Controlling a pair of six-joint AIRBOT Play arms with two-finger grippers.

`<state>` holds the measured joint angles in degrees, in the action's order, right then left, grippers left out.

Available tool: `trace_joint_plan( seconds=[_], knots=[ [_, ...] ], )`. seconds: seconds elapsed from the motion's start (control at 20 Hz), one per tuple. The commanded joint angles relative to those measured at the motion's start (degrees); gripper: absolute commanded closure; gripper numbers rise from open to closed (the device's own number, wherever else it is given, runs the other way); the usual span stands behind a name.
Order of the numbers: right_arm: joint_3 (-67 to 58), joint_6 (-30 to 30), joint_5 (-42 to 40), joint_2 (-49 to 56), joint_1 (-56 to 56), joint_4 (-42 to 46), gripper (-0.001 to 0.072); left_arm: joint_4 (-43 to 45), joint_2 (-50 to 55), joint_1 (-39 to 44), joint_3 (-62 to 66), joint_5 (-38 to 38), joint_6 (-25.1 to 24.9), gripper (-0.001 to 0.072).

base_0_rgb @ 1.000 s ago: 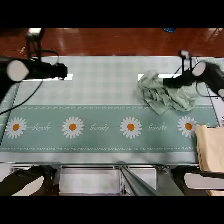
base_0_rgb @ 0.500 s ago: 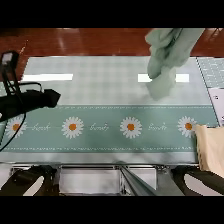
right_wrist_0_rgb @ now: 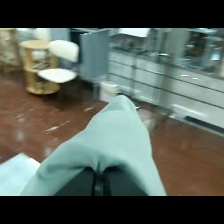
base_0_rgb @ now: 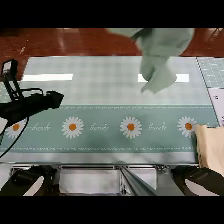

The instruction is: Fold the shirts.

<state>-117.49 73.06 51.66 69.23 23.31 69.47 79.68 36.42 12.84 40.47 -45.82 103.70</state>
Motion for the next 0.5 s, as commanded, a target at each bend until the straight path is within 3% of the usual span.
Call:
trace_joint_plan(
  seconds=[0.0,0.25,0.45],
  knots=[
    [-0.26,0.07,3.37,2.89,8.39,0.15,0.0691,-0.28,0.22,-0.07,-0.20,2.29,2.08,0.0202],
    [18.75,8.44,14.60,3.04,9.35,5.20,0.0691,0.50,0.22,-0.09,-0.20,2.34,3.96,0.0202],
    [50.38,11.47,4.81,3.10,9.27,1.31,0.0691,0.85,0.42,-0.07,-0.22,2.32,3.98,0.0202]
  ],
)
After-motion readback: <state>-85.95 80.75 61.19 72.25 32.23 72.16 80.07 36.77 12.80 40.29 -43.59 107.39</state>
